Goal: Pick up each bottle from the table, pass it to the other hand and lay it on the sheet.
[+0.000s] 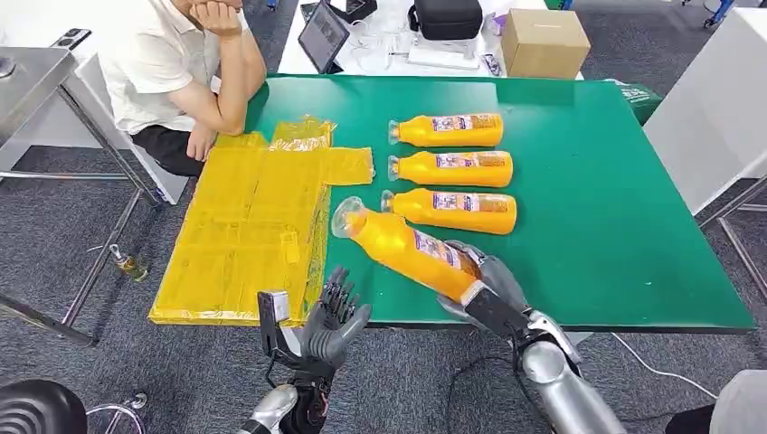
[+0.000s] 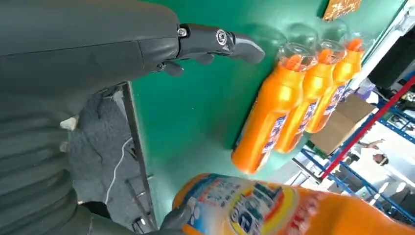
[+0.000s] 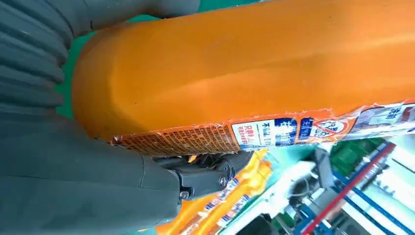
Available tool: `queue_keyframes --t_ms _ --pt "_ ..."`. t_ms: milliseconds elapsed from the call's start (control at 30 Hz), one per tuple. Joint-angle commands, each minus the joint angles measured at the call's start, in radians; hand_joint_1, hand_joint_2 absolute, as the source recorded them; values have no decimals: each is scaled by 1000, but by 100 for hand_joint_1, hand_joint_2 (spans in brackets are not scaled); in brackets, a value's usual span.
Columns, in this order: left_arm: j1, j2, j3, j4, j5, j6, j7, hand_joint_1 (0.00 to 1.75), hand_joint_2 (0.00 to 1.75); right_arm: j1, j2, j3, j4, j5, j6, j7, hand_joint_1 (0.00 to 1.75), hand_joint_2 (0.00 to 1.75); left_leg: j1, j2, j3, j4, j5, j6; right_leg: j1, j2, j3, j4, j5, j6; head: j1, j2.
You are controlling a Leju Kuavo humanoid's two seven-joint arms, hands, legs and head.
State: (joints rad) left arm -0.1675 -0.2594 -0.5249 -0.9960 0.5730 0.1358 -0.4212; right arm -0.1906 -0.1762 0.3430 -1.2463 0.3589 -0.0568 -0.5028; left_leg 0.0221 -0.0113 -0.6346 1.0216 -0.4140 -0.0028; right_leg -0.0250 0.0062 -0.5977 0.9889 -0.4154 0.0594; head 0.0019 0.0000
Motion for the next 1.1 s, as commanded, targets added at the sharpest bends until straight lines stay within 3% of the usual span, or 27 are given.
queue_keyframes --t_ms 33,200,500,767,1100 --pt "-57 22 -39 22 0 35 -24 0 175 -5 71 81 14 -26 20 -18 175 175 1 2 2 -1 -1 1 1 1 1 -1 0 -2 0 0" --pt "-47 32 -50 -122 -97 153 -143 0 175 6 131 167 115 -61 57 -3 175 175 2 3 3 0 -2 1 2 2 3 -1 -1 -3 0 0" --pt "-73 22 -78 -79 -68 110 -115 0 175 -42 132 250 132 -51 27 1 175 175 1 3 2 -1 -1 1 1 1 2 -1 0 -3 1 0" --pt "-77 35 -115 -47 -36 -40 -63 0 175 -49 130 241 130 -67 36 7 175 175 0 2 5 -1 -2 2 1 0 5 -2 -1 -4 0 0" --pt "-94 24 -110 -4 -130 20 -109 0 175 -30 125 229 113 -79 44 27 175 175 0 2 4 -1 -1 2 1 0 4 -1 -1 -3 0 0"
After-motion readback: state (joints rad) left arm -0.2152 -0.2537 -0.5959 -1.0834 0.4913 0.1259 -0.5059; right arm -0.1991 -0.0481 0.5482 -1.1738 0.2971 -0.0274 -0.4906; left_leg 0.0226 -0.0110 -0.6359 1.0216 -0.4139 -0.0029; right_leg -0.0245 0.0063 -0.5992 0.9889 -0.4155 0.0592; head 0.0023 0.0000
